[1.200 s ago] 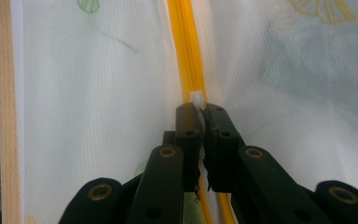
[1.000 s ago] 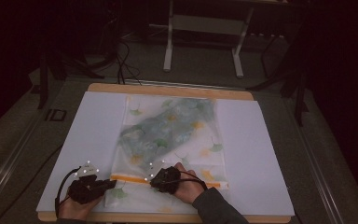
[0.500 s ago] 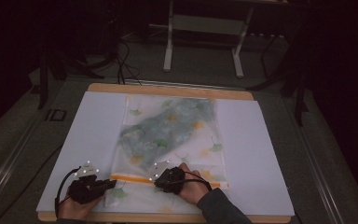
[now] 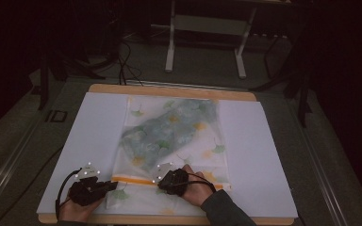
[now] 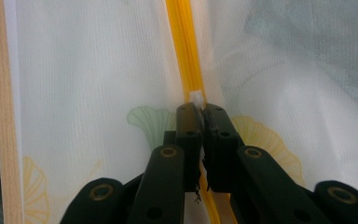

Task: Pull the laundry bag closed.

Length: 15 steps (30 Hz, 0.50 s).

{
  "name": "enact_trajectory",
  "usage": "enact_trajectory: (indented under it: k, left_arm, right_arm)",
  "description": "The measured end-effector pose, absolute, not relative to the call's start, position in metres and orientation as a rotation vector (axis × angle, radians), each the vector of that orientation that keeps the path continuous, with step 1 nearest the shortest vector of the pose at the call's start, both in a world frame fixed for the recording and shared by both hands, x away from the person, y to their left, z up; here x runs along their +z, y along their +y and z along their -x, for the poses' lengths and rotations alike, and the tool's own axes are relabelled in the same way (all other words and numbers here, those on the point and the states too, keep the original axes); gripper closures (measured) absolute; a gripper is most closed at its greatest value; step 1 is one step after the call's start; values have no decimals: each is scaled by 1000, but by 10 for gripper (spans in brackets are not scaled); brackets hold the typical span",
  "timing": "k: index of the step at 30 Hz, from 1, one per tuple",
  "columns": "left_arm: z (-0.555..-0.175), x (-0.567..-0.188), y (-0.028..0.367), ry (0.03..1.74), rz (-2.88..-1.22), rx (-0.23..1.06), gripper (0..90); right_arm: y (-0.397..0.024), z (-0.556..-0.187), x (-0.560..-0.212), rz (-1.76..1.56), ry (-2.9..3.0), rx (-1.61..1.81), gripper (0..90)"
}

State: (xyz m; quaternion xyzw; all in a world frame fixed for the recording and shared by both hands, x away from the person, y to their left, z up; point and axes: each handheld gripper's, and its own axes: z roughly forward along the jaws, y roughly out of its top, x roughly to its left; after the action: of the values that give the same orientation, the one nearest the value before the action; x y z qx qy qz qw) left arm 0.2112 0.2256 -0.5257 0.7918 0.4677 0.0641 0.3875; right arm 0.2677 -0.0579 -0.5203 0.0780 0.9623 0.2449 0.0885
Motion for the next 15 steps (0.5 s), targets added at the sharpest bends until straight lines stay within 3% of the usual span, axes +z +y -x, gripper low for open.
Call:
enact_trajectory:
  k: [15]
  left_arm:
    - [-211, -526, 226, 1195, -2009, 163, 865]
  right_arm:
    - [-67, -268, -519, -225, 2862, 711, 900]
